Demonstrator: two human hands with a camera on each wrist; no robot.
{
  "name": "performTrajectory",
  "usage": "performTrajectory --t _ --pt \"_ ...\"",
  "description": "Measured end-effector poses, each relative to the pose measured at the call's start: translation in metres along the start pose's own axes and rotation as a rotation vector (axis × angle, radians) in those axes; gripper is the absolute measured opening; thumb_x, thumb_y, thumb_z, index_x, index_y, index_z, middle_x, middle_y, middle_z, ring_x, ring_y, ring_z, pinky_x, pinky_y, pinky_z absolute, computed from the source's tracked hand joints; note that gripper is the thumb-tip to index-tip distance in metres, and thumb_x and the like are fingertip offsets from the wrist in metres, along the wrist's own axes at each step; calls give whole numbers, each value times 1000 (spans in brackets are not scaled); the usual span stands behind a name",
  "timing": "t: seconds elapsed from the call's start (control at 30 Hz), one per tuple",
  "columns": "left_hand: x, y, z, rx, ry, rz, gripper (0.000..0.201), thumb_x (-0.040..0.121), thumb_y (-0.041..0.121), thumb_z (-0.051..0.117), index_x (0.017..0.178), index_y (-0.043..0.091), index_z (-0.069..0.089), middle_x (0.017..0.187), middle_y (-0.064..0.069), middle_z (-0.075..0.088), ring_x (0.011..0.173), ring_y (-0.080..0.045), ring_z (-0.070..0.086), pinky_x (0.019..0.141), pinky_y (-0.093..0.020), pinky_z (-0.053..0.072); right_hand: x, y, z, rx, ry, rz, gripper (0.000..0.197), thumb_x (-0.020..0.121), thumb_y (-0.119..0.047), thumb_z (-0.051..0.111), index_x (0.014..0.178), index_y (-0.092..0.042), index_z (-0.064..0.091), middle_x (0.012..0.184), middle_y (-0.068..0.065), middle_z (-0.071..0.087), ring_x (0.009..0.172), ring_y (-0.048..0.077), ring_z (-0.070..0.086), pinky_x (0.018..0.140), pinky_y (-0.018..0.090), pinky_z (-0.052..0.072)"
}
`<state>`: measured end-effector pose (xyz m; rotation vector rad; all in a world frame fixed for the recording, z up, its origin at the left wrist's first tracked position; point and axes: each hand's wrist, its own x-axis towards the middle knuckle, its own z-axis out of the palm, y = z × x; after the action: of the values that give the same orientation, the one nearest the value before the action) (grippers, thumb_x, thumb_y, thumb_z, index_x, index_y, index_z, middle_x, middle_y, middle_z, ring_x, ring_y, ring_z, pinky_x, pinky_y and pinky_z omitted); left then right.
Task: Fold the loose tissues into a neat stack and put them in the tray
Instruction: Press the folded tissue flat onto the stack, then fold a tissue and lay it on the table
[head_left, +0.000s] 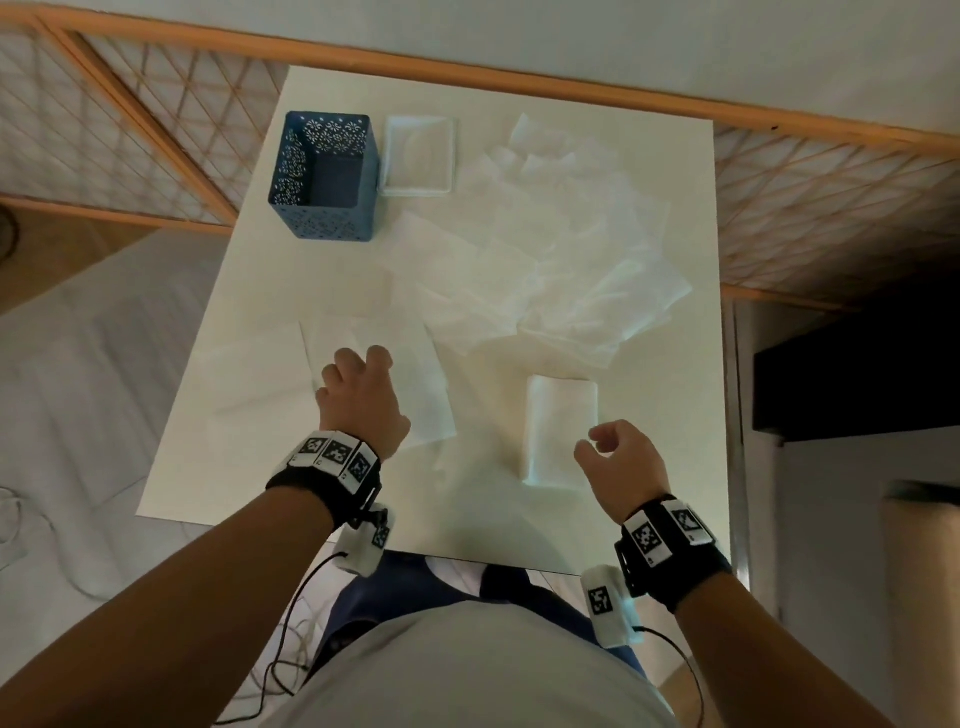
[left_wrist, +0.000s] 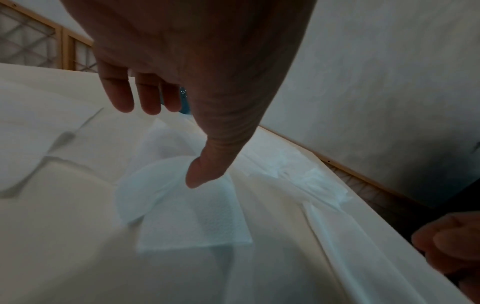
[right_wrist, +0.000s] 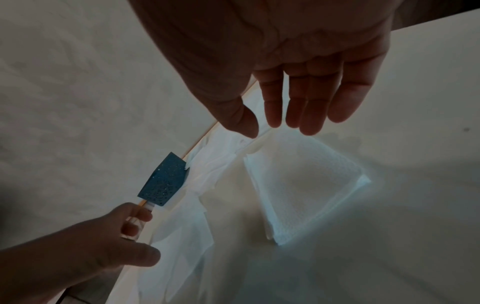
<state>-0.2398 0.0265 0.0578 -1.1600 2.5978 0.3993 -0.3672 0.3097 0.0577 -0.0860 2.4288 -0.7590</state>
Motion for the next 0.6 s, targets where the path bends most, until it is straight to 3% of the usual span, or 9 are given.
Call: performTrajectory --t 0.1,0.2,0.4,0.5,0.6 --pt "3 -1 4 -45 -32 37 61 76 -1 69 129 17 46 118 -11 36 92 -29 44 74 -40 51 -3 -9 4 6 -21 -23 22 94 -34 68 112 -22 64 110 -5 64 101 17 61 86 30 45" --pt "5 -1 4 -75 -33 69 44 83 -8 55 121 13 52 116 -12 36 88 -30 47 75 -43 55 -5 -17 5 12 -31 -37 19 94 -32 68 109 -21 64 108 -7 66 99 15 61 85 27 43" --pt "8 -3 -3 -191 6 63 17 93 -3 50 102 9 58 111 -10 45 93 -30 51 74 -40 49 -6 -27 4 7 -41 -48 15 93 -30 67 105 -20 67 101 -10 69 90 7 62 69 19 42" --pt "8 1 -15 -281 81 68 12 97 4 54 103 11 62 111 -8 48 91 -28 54 75 -43 52 -7 -34 3 12 -39 -68 13 93 -29 68 103 -21 68 100 -11 70 91 7 63 72 22 42" --pt "7 10 -38 -421 188 88 5 99 13 60 101 13 65 112 -4 52 83 -25 61 77 -39 55 -6 -45 1 18 -45 -105 12 94 -29 68 102 -21 68 99 -12 69 91 6 62 70 15 41"
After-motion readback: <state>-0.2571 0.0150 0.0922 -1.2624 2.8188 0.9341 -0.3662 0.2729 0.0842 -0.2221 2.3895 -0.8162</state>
